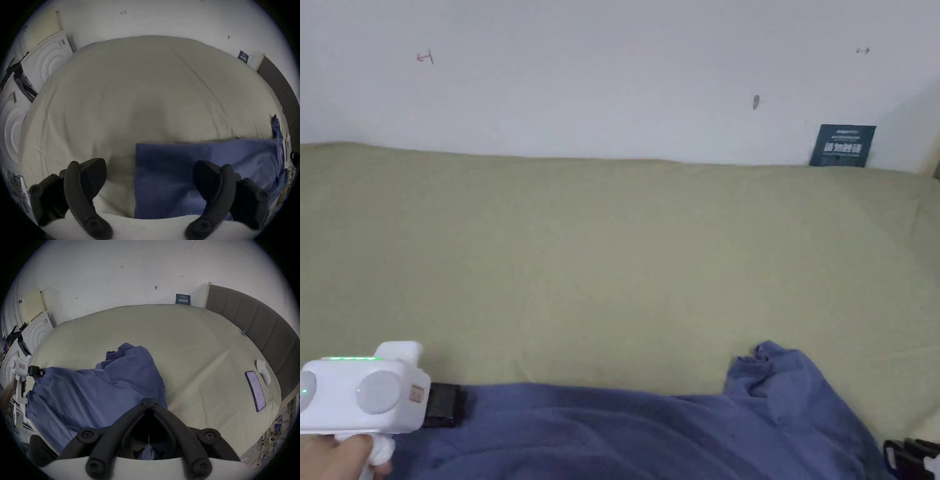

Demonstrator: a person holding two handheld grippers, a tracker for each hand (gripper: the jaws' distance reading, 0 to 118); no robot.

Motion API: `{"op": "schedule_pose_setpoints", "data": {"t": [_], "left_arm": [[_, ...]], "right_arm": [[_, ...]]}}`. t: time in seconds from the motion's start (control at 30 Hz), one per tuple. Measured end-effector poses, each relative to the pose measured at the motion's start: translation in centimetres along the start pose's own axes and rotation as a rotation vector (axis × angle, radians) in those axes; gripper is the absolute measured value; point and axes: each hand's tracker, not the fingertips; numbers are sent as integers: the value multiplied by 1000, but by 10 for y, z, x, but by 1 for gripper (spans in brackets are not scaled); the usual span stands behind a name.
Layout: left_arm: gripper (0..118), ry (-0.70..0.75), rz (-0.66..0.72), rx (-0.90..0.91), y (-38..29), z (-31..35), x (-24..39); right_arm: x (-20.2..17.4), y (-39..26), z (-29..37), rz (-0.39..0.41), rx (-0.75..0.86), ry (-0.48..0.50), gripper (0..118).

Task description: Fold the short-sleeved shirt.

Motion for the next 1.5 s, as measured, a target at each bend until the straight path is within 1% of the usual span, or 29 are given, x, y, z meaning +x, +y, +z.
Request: {"op": "schedule_pose_setpoints", "data": {"t": [0.03, 0.07, 0.1, 0.13, 0.17, 0.2, 0.33, 0.37, 0.43, 0.47, 0.5, 0.53, 0.57, 0.67, 0.7, 0.73, 0.77, 0.8, 0.83, 0.87, 0.9, 0.93, 0.97, 1.03, 1.2, 1.23, 1.33, 1.43, 1.5], "left_arm": [[107, 3, 0, 19, -3, 4, 1], [97, 8, 2, 47, -4, 8, 2], [75, -7, 4, 49, -4, 11, 3], [51, -12, 14, 80, -9, 22, 6], [22, -30, 3, 87, -9, 28, 6], [6, -50, -6, 83, -7, 31, 6], [6, -42, -21, 78, -7, 41, 13], [6, -43, -22, 76, -6, 43, 14], [6, -53, -8, 71, -5, 39, 11], [6, -56, -4, 69, -5, 41, 12], [6, -59, 0, 68, -4, 42, 13], [6, -61, -3, 66, -4, 37, 10], [6, -61, -5, 65, -3, 37, 12], [6, -55, -16, 61, -3, 32, 14], [6, -53, -19, 61, -2, 31, 15], [6, -52, -25, 59, -1, 32, 16], [6, -52, -24, 60, 1, 34, 17], [6, -54, -26, 57, -1, 32, 13], [6, -57, -28, 58, 0, 33, 12], [6, -61, -23, 59, 1, 35, 13], [6, -70, -23, 52, 2, 37, 13], [6, -71, -19, 58, 0, 40, 9], [6, -72, -20, 72, -1, 45, 7], [6, -92, -13, 101, -1, 59, 3], [6, -129, -18, 172, -20, 104, -15], [6, -140, -21, 177, -26, 114, -19], [6, -150, -30, 219, -49, 143, -27], [6, -167, -7, 256, -79, 169, -35], [6, -162, -12, 293, -104, 183, -40]], "right_arm": [[1, 3, -4, -4, -7, 4, 0], [2, 6, -9, -9, -11, 3, 0], [3, 10, -14, -9, -16, 2, 0], [4, 14, -19, -9, -21, 0, 0], [4, 20, -26, -6, -31, 4, 0], [5, 25, -32, -3, -40, 7, 0], [5, 46, -63, 7, -65, -7, 0], [6, 51, -72, 3, -84, -10, 8], [9, 59, -94, 2, -171, -1, 94], [10, 61, -105, 7, -206, 6, 117], [11, 62, -110, 4, -175, 12, 112], [10, 62, -118, 28, -209, -32, 105], [9, 62, -127, 39, -242, -44, 102], [10, 55, -147, 61, -325, -49, 102], [10, 54, -150, 71, -336, -56, 102], [9, 55, -146, 63, -303, -47, 101], [9, 56, -141, 59, -293, -50, 93], [9, 58, -135, 58, -270, -38, 65], [8, 61, -126, 60, -234, -40, 28], [10, 64, -120, 60, -214, -15, 0], [11, 66, -116, 34, -168, -15, 0], [13, 67, -113, 16, -199, 9, 0], [14, 69, -104, 0, -192, 38, 0], [17, 71, -90, 7, -158, 21, 0], [27, 71, -33, -27, -71, 76, 0], [22, 68, -12, -21, -67, 80, 0], [22, 54, 30, -8, -11, 103, 0], [15, 33, 77, -6, 35, 123, 0], [12, 14, 101, 19, 59, 123, 0]]}}
